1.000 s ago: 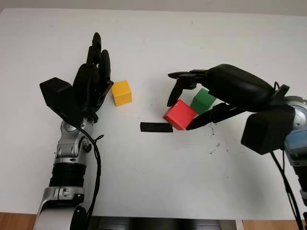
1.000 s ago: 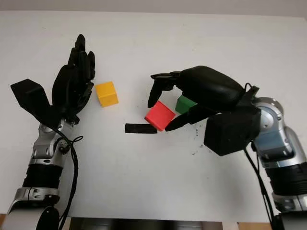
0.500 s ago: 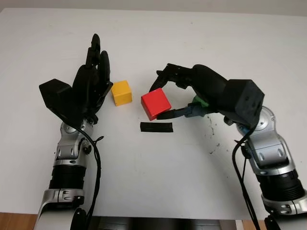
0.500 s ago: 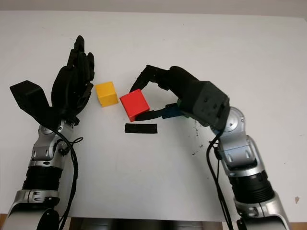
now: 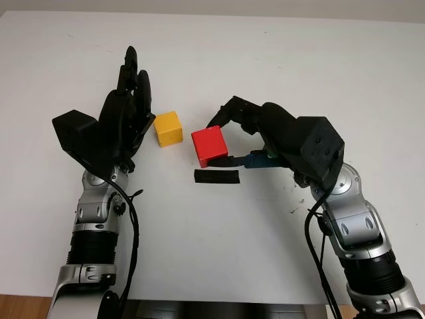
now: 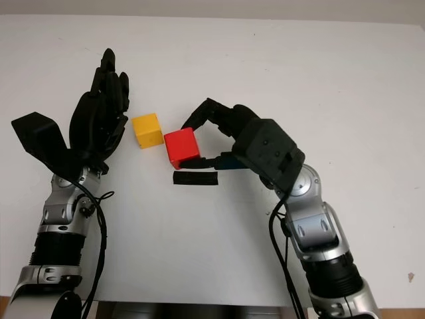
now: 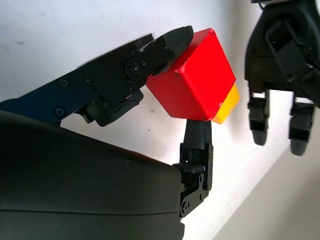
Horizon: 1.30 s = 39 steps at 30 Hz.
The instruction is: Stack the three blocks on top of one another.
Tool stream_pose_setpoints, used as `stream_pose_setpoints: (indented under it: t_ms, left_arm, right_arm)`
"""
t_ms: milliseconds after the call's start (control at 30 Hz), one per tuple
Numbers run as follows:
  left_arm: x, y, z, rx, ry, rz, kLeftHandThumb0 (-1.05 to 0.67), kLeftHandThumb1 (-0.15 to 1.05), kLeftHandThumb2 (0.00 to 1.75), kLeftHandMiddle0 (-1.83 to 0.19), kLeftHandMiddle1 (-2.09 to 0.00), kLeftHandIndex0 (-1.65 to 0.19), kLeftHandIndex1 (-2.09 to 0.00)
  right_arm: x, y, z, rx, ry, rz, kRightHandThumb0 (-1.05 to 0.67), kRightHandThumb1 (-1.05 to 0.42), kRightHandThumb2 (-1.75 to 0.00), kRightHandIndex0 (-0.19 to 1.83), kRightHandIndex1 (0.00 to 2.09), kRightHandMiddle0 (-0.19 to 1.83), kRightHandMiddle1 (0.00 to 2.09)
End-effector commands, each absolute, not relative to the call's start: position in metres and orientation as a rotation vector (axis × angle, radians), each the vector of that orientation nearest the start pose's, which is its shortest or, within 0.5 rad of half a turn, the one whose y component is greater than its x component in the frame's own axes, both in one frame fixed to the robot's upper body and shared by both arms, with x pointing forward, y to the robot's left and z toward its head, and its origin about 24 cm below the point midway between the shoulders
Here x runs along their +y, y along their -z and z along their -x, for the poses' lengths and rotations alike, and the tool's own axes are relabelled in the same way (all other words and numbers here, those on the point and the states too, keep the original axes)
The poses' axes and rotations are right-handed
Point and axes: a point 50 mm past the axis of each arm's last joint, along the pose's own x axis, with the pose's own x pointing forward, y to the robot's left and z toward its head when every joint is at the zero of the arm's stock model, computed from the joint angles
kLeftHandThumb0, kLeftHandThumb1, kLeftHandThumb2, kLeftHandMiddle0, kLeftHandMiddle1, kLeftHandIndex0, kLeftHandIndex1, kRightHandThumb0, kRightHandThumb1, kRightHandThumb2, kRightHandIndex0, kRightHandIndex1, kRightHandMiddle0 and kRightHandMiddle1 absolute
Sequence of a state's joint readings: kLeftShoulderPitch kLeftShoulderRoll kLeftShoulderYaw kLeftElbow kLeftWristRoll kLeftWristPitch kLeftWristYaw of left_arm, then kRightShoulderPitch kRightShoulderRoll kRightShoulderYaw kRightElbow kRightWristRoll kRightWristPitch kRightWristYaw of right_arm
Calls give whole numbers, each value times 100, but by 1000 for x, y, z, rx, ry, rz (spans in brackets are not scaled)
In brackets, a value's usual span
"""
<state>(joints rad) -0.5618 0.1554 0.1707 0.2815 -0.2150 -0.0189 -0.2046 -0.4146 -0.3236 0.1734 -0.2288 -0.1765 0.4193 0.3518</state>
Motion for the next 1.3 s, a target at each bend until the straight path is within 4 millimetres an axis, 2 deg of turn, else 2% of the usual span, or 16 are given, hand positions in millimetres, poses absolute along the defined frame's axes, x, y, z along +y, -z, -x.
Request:
stream_pose_setpoints:
  t_ms: [0, 267, 567, 967, 1267]
  left_arm:
    - [175, -151, -345, -323, 161, 76, -74, 105, 64, 18, -6, 18, -5]
    - [176, -152, -346, -326, 168, 66, -74, 105, 65, 18, -5, 19, -4]
    - [174, -154, -346, -326, 176, 64, -73, 105, 66, 19, -5, 19, -4]
    - [174, -154, -345, -325, 174, 62, -73, 105, 67, 19, -4, 19, -3]
    - [174, -153, -345, -323, 174, 69, -73, 105, 66, 19, -4, 19, -4]
  right_arm:
    - [-126, -157, -298, -130, -427, 572, -40, -94, -5, 21, 3, 31, 165]
    - [-133, -156, -296, -77, -385, 703, -35, -95, -6, 21, 4, 30, 167]
    - [-126, -148, -294, -225, -403, 888, -35, -92, -5, 24, 6, 39, 163]
    - [-122, -139, -292, -324, -445, 1002, -40, -91, -5, 27, 7, 40, 159]
    - [-122, -141, -293, -392, -426, 1069, -38, -92, -6, 30, 8, 42, 151]
